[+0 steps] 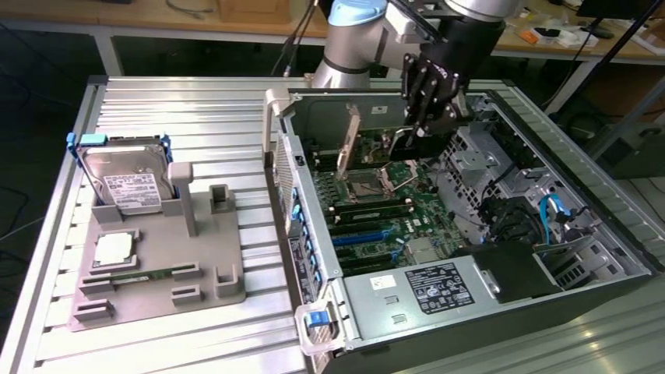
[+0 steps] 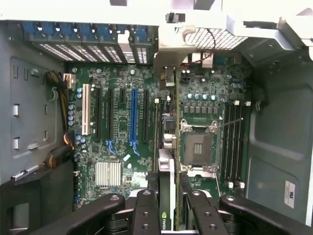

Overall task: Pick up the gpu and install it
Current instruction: 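Insert the gpu into the slot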

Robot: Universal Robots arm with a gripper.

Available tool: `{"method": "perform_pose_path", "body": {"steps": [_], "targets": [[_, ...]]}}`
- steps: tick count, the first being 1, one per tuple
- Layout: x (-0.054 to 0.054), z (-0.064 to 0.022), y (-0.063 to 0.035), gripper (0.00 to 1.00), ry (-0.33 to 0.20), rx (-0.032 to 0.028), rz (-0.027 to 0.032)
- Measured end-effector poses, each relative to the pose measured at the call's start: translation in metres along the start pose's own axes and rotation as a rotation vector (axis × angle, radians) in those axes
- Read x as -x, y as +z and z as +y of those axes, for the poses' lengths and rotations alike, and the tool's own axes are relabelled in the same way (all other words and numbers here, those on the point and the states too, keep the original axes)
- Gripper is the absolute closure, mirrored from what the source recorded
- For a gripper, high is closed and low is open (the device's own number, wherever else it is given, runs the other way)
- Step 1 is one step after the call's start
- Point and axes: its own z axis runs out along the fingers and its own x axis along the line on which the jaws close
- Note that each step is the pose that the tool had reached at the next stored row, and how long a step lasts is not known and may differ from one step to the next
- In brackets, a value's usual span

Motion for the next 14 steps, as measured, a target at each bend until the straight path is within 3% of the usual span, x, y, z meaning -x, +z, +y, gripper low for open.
{"method": "perform_pose_path", "body": {"steps": [9,14], "targets": [[-0.015,0.0005,0.0143,0.73,0.003,-0.0005,0.0001],[-0.017,0.0004,0.0212,0.73,0.004,0.0001,0.0008]]}}
